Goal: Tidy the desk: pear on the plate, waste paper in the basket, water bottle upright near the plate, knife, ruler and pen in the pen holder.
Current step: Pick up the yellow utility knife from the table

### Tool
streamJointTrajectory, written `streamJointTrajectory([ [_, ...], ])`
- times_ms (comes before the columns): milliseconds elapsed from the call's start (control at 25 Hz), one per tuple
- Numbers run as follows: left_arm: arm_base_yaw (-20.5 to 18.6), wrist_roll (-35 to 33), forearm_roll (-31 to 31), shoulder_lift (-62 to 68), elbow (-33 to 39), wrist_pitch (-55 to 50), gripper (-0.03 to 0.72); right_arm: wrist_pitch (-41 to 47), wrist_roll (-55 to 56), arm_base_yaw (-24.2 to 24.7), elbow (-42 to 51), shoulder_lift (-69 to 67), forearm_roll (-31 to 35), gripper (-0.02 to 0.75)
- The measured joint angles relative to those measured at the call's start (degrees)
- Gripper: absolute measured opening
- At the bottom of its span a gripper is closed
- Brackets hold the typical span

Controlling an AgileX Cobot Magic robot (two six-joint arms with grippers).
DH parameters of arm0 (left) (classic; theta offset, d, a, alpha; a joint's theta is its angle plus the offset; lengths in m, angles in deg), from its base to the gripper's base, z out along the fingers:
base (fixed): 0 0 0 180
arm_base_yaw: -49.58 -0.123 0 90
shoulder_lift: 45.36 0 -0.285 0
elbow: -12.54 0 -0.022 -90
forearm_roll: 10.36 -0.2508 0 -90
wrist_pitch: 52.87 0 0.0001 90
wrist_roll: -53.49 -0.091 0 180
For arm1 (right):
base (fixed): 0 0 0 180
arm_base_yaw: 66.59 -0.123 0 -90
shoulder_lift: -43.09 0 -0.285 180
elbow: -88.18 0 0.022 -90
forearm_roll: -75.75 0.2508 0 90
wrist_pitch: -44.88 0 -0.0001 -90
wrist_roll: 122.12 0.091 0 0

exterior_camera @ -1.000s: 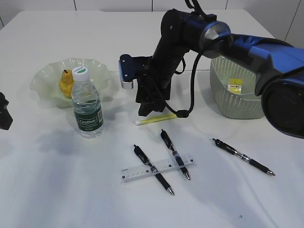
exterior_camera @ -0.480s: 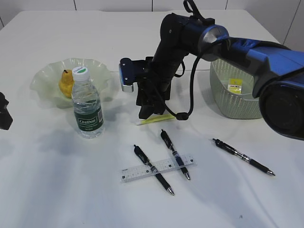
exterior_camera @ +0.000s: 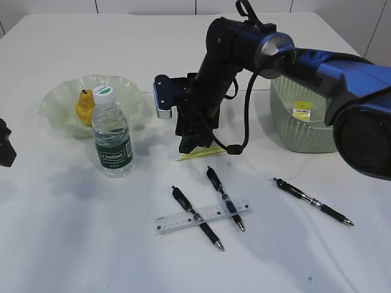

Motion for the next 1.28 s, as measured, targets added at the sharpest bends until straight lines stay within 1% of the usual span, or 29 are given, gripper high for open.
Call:
streamJointTrajectory([
  [360,0.0,0.0,0.0,0.0,0.0,0.0,0.52,0.0,1.0,0.0,0.0,0.0,-0.8,0.379],
  [560,0.0,0.0,0.0,0.0,0.0,0.0,0.52,0.0,1.9,0.0,0.0,0.0,-1.0,0.4],
  [1280,0.0,0.0,0.0,0.0,0.0,0.0,0.52,0.0,3.1,0.0,0.0,0.0,-1.3,0.407],
])
